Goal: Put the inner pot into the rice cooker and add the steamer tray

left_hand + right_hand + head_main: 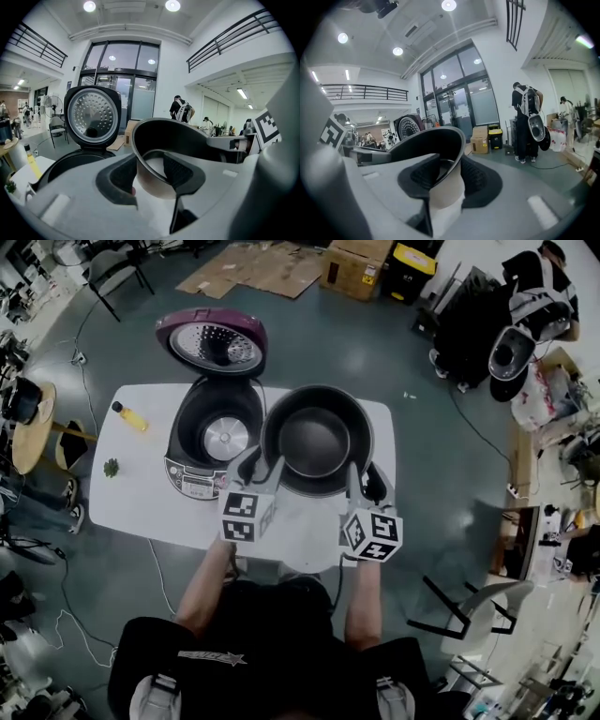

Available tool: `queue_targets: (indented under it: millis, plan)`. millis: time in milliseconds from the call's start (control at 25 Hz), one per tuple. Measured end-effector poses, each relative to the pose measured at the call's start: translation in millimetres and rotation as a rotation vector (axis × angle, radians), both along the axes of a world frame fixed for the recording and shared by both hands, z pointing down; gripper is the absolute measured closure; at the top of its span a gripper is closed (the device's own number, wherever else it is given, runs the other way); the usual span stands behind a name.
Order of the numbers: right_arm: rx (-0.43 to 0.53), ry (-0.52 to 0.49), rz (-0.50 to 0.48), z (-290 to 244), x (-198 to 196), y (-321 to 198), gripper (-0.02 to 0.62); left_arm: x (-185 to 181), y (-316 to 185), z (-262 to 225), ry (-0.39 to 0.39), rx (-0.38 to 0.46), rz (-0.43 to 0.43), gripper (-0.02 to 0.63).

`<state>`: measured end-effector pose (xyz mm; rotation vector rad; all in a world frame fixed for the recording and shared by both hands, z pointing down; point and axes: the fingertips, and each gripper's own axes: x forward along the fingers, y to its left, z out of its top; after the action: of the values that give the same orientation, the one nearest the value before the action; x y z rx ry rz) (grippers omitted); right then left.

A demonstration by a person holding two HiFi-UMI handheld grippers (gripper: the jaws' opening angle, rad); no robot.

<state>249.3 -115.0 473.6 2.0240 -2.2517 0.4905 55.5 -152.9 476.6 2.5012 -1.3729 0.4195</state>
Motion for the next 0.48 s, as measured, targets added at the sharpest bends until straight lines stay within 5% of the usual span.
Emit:
queue_targets:
  millis: [480]
  plan:
    - [0.059,0.023,0.005,-34,-58,-5,0.457,-59,-6,-28,0.028,0.050,-0.004,0.419]
